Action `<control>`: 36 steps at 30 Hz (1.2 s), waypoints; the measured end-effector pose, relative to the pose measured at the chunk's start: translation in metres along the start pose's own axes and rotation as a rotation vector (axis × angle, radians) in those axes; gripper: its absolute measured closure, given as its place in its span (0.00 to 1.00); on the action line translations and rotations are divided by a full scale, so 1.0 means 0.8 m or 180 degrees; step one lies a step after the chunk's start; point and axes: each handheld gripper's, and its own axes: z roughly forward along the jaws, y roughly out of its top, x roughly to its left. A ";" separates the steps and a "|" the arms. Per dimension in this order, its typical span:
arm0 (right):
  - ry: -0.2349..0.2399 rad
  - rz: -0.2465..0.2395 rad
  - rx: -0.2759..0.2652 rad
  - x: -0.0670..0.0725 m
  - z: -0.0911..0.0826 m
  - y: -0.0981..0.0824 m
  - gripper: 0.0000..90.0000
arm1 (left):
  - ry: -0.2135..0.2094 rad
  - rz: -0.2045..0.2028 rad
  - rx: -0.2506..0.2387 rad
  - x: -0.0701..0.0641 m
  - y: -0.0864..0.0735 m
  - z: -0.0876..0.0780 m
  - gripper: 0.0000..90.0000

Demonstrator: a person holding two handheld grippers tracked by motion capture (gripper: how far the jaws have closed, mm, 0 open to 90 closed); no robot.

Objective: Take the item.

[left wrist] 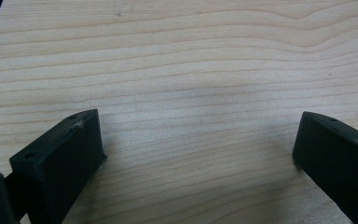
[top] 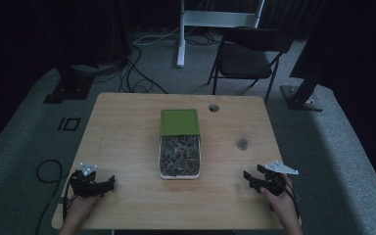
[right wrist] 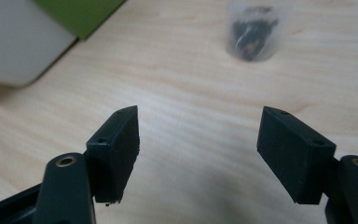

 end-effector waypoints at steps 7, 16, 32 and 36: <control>0.0101 -0.0062 0.0071 0.006 0.004 -0.009 0.31 | 0.0000 0.0001 0.0000 0.000 0.000 0.000 0.02; 0.0455 -0.0425 0.0201 0.023 0.015 -0.018 0.31 | 0.0000 0.0000 -0.0001 0.000 0.000 0.000 0.02; 0.0638 -0.0932 0.0434 0.041 0.019 -0.020 0.28 | 0.0000 0.0001 0.0000 0.000 0.000 0.000 0.02; 0.0641 -0.1020 0.0467 0.044 0.020 -0.021 0.23 | 0.0000 0.0000 -0.0001 0.000 0.000 0.000 0.02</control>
